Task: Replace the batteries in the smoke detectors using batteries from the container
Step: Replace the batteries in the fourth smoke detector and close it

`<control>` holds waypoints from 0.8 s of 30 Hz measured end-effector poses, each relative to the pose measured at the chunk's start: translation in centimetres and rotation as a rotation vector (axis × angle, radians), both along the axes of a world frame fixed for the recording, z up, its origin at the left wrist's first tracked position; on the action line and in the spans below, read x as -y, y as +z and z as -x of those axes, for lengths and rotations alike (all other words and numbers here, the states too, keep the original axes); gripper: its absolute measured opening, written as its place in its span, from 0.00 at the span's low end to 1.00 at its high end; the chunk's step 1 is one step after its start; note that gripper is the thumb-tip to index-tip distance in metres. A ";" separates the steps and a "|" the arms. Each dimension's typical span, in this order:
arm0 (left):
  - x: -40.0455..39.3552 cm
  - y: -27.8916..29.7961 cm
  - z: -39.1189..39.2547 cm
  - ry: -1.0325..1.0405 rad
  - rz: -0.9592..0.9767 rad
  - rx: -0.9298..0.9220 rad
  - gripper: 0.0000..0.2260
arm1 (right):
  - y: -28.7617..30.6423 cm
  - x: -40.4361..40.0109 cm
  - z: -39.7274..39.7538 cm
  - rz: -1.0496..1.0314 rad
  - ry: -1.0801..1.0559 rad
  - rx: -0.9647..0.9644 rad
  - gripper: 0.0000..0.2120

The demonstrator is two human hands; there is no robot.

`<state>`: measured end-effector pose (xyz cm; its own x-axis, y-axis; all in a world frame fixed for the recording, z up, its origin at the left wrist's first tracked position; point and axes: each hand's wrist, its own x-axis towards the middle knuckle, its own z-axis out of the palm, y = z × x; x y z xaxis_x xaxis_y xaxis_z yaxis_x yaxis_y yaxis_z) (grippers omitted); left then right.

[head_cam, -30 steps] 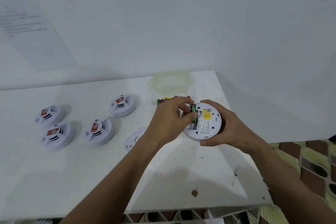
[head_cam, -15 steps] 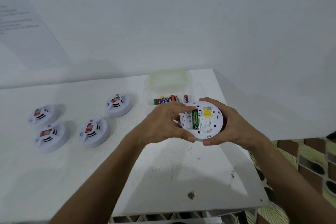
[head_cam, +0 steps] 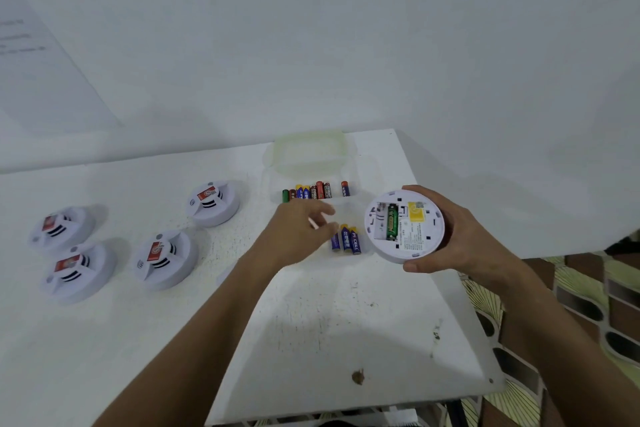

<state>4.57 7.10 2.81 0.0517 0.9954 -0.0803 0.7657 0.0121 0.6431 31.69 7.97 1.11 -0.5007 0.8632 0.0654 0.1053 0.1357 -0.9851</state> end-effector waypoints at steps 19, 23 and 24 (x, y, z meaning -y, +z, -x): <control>-1.9 -2.4 -1.0 0.019 0.261 -0.081 0.20 | -0.3 1.1 -0.3 0.022 -0.020 0.011 0.43; -0.5 -0.5 -1.1 0.122 0.158 0.097 0.15 | -0.3 1.1 0.3 0.012 -0.002 0.015 0.42; -0.1 0.4 -1.2 0.162 0.084 0.162 0.14 | -0.3 1.0 0.4 0.013 0.001 0.011 0.43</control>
